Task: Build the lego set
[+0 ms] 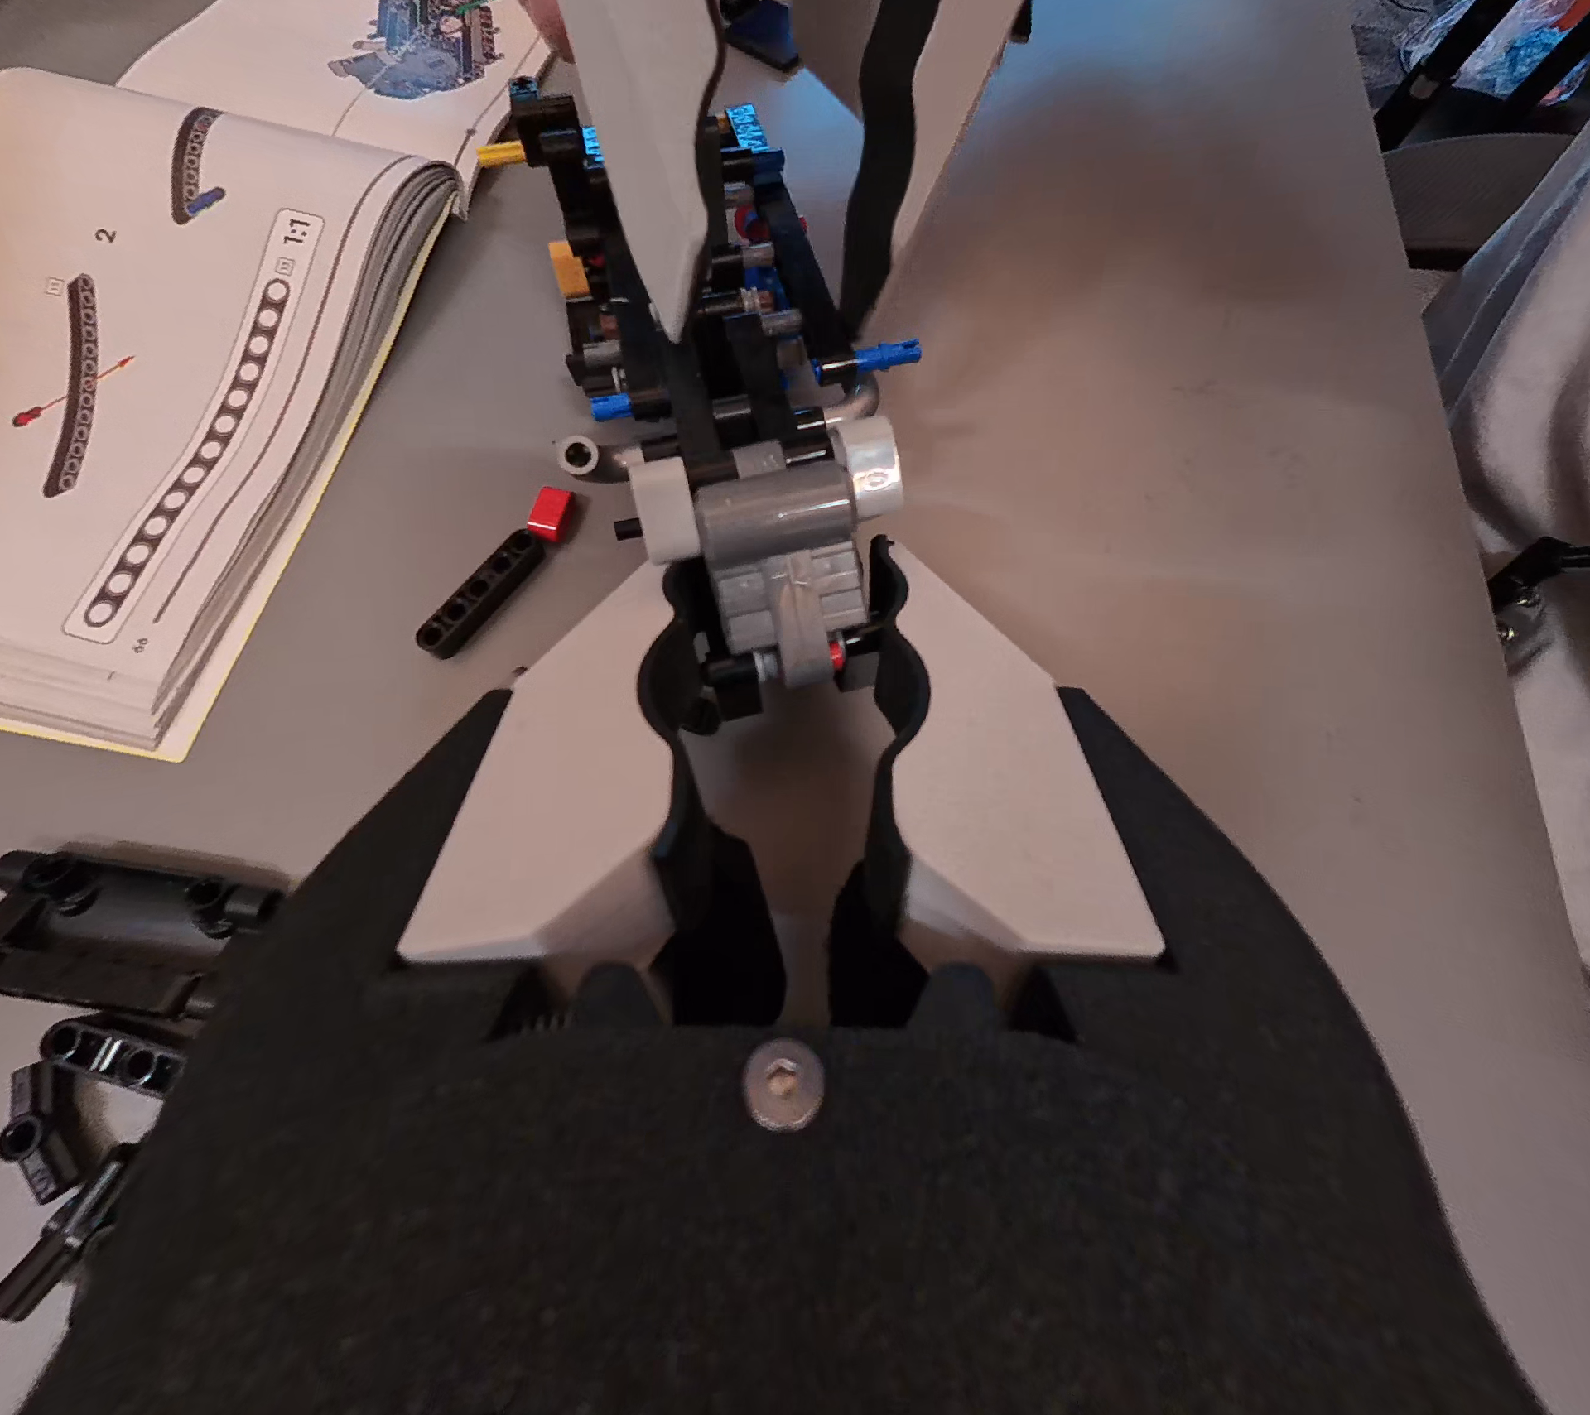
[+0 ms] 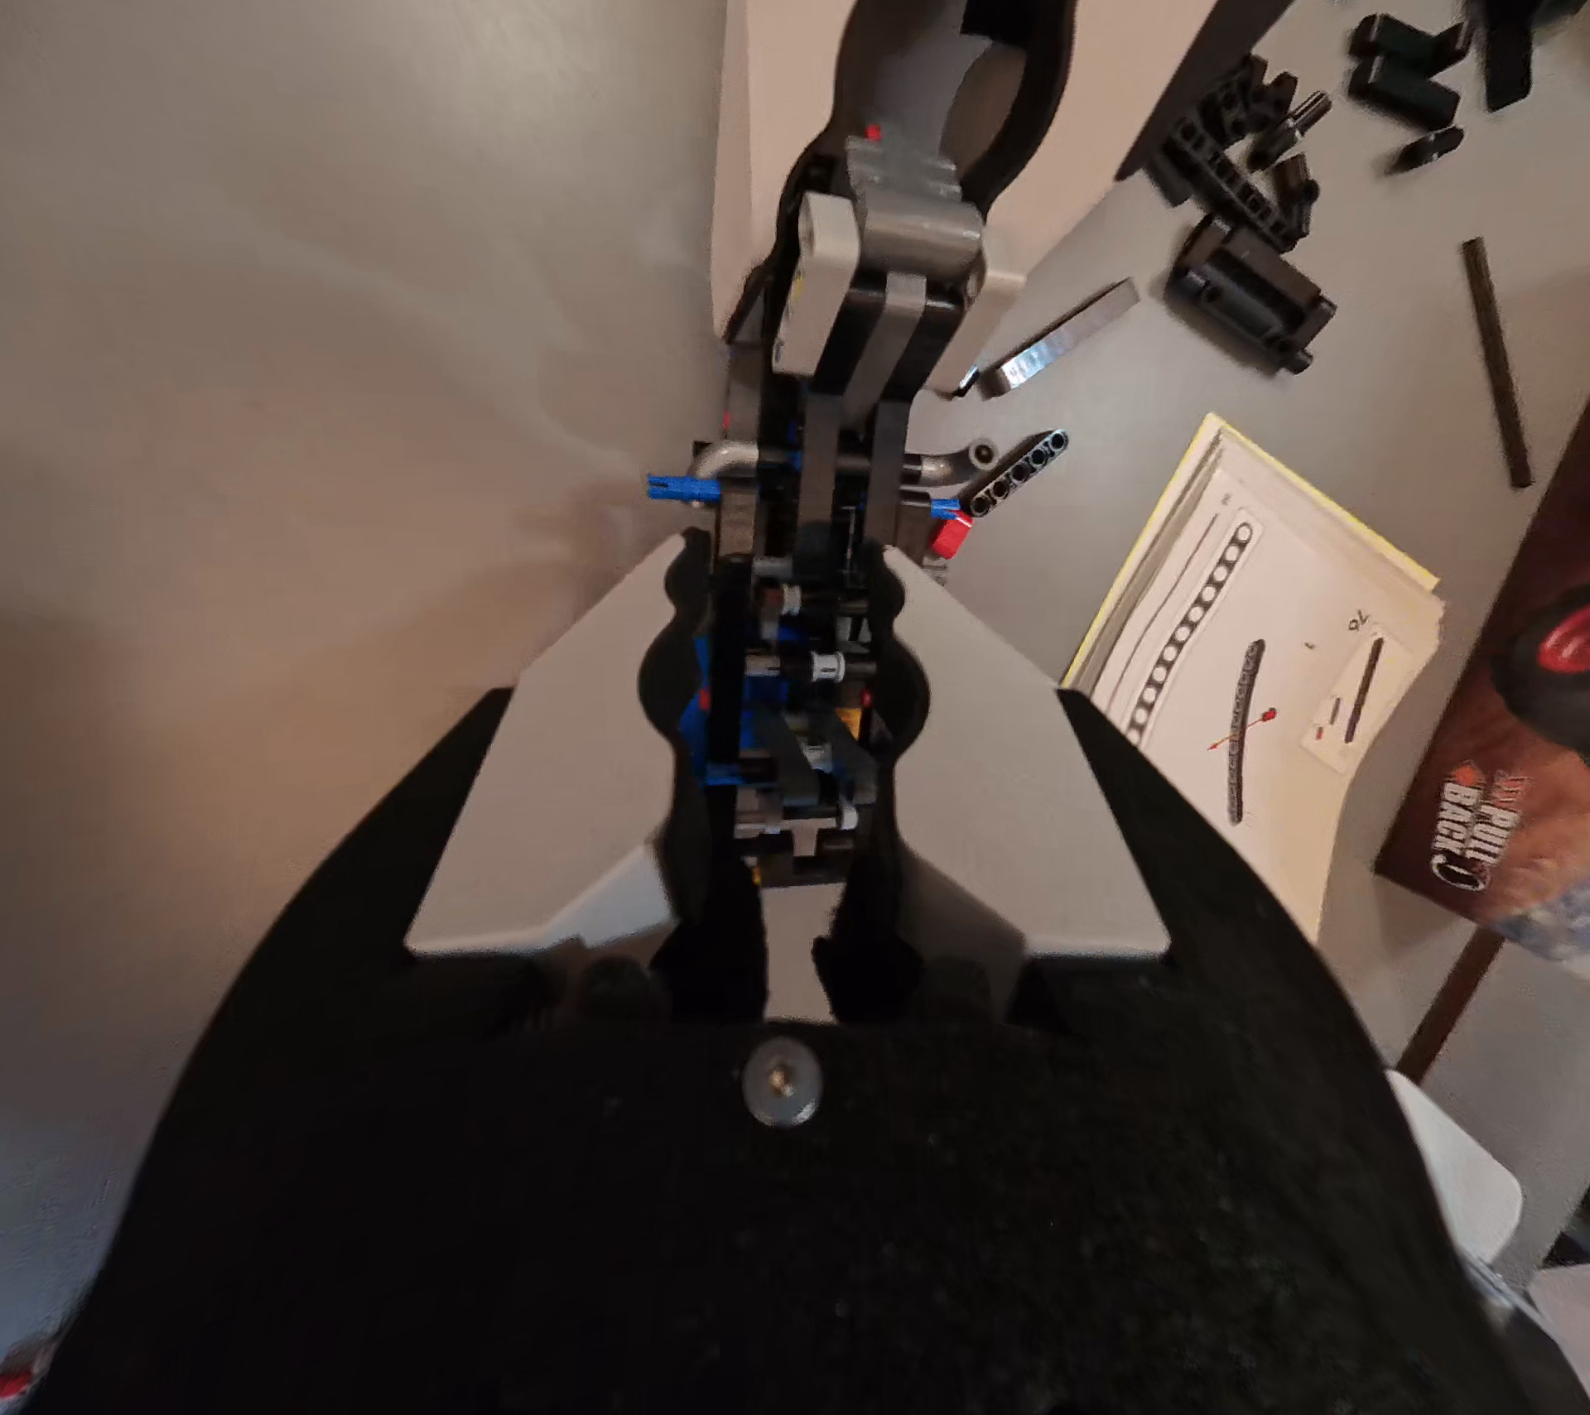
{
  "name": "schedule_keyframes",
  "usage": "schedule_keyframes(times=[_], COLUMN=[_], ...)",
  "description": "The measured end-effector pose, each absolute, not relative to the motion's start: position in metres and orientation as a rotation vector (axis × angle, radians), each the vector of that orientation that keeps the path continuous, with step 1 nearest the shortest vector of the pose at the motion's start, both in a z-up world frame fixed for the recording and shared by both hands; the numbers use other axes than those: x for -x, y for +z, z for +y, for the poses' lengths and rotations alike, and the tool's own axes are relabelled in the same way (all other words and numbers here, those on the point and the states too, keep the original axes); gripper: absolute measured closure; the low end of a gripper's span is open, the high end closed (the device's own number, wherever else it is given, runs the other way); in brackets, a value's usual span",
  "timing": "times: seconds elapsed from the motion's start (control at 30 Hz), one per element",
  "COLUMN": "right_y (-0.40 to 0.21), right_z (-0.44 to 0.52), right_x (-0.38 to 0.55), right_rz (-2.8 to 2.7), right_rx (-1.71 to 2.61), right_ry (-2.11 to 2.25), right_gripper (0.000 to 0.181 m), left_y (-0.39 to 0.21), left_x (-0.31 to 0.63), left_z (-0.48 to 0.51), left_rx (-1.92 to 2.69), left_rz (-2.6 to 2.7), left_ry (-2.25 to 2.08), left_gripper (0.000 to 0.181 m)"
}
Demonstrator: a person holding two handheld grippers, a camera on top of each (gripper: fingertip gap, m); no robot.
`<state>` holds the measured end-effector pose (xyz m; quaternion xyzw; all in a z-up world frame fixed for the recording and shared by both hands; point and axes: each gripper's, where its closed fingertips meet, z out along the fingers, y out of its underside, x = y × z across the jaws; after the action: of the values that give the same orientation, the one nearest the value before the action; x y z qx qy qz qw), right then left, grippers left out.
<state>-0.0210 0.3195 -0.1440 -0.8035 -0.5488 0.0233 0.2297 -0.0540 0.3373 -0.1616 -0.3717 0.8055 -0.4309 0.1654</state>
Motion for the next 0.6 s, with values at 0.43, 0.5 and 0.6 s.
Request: schedule_keyframes(times=[0.43,0.5,0.6], right_y=[-0.1494,-0.1497,-0.1501], right_z=[0.3162,0.3132,0.3126], right_x=[0.0261,0.026,0.0252], right_rz=[-1.487,-1.519,-1.56], right_rx=[2.328,2.327,2.295], right_ry=[0.195,0.187,0.128], right_gripper=[0.156,0.157,0.158], left_y=[-0.1613,-0.1614,-0.1616], left_x=[0.0547,0.0549,0.0547], left_z=[0.3351,0.3326,0.3322], left_rx=[1.064,1.053,1.056], left_rz=[2.289,2.291,2.289], left_ry=[-1.226,-1.221,-1.217], left_gripper=[0.147,0.147,0.147])
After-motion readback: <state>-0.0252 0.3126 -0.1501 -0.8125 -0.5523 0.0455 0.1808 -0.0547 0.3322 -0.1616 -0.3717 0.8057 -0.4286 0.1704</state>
